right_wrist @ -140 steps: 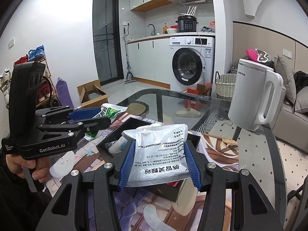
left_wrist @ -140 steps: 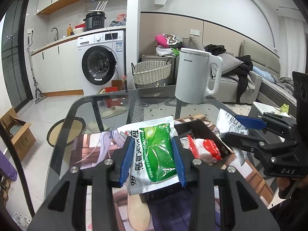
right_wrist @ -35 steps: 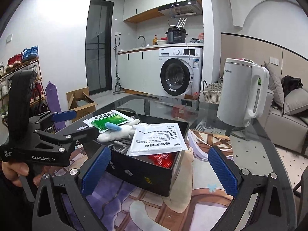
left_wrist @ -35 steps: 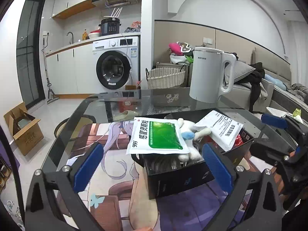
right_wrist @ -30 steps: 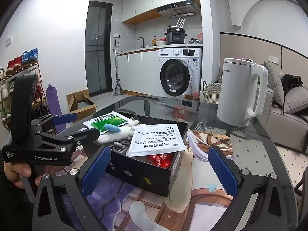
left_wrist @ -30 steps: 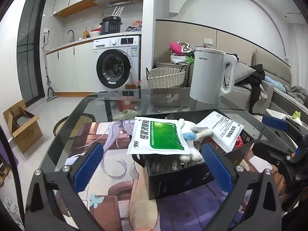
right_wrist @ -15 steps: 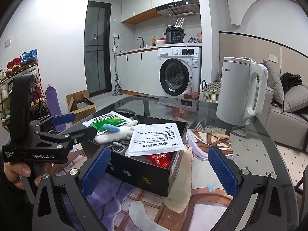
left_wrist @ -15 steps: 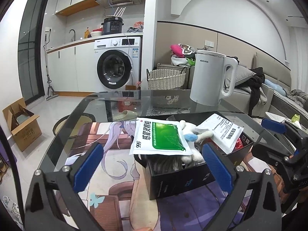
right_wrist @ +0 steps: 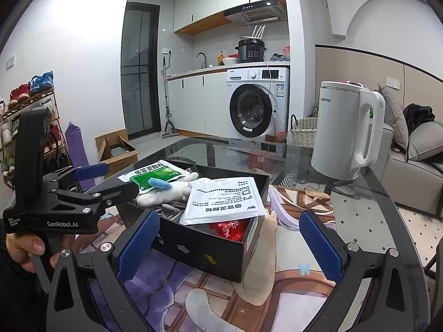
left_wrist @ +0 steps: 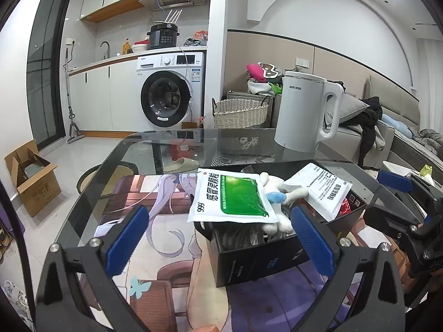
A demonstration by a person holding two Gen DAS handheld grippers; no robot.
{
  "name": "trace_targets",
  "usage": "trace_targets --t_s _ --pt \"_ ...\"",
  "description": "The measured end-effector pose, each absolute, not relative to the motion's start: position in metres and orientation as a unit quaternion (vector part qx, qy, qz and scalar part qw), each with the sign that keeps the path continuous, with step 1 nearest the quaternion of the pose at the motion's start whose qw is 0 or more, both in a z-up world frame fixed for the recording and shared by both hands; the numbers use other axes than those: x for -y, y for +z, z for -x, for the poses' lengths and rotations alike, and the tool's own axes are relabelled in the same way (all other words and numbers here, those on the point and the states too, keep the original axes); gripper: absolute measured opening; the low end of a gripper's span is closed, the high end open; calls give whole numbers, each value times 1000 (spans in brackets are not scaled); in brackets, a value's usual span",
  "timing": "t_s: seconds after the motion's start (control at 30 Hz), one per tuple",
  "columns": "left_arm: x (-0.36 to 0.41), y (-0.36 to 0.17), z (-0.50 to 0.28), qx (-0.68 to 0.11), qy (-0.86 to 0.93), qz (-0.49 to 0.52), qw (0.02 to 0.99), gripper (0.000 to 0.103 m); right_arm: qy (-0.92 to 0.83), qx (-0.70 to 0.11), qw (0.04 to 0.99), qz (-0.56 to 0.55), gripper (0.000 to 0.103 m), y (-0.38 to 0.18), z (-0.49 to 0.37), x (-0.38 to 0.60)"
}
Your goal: Organize soft objects
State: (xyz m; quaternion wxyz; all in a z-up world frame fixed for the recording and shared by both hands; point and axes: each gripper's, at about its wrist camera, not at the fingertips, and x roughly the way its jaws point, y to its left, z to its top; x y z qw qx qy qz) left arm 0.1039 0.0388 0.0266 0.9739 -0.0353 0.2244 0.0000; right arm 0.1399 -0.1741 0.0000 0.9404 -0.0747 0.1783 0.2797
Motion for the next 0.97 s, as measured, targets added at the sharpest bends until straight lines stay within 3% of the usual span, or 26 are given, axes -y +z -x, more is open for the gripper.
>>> trace_targets --t_s 0.97 --pt "-38 27 -104 -220 -3 33 975 103 280 -179 940 75 103 -1 -139 174"
